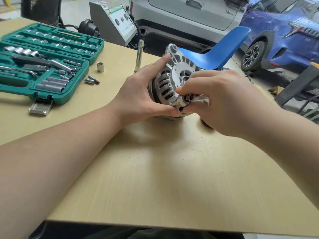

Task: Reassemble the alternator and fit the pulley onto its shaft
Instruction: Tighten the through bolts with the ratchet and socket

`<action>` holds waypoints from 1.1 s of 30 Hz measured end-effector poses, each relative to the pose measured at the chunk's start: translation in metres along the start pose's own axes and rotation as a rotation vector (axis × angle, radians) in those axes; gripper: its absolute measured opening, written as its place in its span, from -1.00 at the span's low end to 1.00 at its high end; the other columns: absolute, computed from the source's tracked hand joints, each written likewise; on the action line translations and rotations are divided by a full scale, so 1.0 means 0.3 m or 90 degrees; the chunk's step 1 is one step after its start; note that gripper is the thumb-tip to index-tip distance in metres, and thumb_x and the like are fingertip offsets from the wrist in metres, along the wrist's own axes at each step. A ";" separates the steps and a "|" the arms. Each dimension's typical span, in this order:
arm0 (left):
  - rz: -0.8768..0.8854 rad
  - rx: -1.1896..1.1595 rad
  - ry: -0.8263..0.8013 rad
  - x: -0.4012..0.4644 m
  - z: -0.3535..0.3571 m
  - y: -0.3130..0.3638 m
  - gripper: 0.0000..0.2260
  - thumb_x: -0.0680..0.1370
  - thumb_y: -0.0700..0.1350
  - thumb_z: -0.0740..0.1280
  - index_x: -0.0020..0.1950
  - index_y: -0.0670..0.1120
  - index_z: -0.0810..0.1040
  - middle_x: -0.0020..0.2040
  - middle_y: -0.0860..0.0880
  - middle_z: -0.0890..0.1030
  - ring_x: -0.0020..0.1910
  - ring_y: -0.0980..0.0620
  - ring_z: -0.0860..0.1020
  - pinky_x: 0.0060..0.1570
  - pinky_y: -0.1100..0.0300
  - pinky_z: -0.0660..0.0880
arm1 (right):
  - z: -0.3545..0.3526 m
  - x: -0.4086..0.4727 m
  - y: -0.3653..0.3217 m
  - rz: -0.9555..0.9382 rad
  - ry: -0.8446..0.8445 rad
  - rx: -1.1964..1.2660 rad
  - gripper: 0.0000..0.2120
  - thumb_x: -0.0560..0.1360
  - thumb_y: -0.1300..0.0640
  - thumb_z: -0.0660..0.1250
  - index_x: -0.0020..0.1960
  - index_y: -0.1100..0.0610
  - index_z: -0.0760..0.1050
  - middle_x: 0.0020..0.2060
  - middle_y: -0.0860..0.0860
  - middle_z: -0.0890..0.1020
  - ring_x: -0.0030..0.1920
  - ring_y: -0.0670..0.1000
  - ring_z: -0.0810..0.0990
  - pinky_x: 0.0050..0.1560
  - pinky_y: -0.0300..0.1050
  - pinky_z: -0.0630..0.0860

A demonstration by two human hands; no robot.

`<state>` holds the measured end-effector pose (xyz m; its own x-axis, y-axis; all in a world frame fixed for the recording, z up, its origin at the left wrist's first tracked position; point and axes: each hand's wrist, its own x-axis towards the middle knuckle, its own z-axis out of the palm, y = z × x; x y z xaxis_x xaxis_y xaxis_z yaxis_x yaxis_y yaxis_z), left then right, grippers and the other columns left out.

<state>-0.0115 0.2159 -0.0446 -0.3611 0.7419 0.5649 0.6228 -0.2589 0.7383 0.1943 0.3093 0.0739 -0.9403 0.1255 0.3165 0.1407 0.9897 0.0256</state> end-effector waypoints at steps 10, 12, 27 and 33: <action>0.011 0.008 0.032 -0.006 0.016 0.010 0.11 0.24 0.22 0.76 0.70 0.16 0.29 0.47 0.24 0.50 0.48 0.28 0.47 0.46 0.04 0.52 | 0.008 -0.017 -0.030 0.155 0.021 0.079 -0.76 0.44 -0.11 0.55 0.03 -0.02 0.70 -0.25 -0.09 0.65 -0.18 0.04 0.61 -0.09 0.00 0.59; 0.014 0.010 0.035 -0.007 0.018 0.012 0.11 0.25 0.24 0.75 0.70 0.16 0.30 0.47 0.24 0.50 0.48 0.27 0.47 0.47 0.04 0.52 | 0.006 -0.012 -0.036 0.178 0.016 0.070 -0.77 0.45 -0.13 0.54 0.02 -0.03 0.70 -0.22 -0.08 0.65 -0.17 0.05 0.60 -0.09 -0.02 0.58; 0.009 0.006 0.016 -0.010 0.017 0.008 0.09 0.28 0.20 0.74 0.71 0.18 0.26 0.52 0.22 0.49 0.53 0.20 0.45 0.50 -0.05 0.49 | -0.020 -0.019 -0.019 -0.026 -0.048 -0.076 -0.85 0.54 0.08 0.48 -0.04 0.12 0.55 -0.19 -0.02 0.55 -0.19 0.18 0.49 -0.21 0.08 0.51; 0.007 0.017 0.012 -0.003 0.018 0.010 0.09 0.29 0.28 0.70 0.71 0.21 0.23 0.51 0.34 0.45 0.53 0.25 0.42 0.52 -0.01 0.46 | -0.051 0.024 0.005 -0.209 -0.087 -0.215 -0.86 0.53 0.29 0.37 0.02 0.08 0.55 -0.12 -0.02 0.56 -0.09 0.17 0.53 -0.10 0.13 0.54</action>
<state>-0.0055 0.2179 -0.0448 -0.3671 0.7275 0.5796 0.6445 -0.2503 0.7224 0.1924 0.3107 0.0907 -0.9807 -0.1594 0.1131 -0.0988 0.9035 0.4170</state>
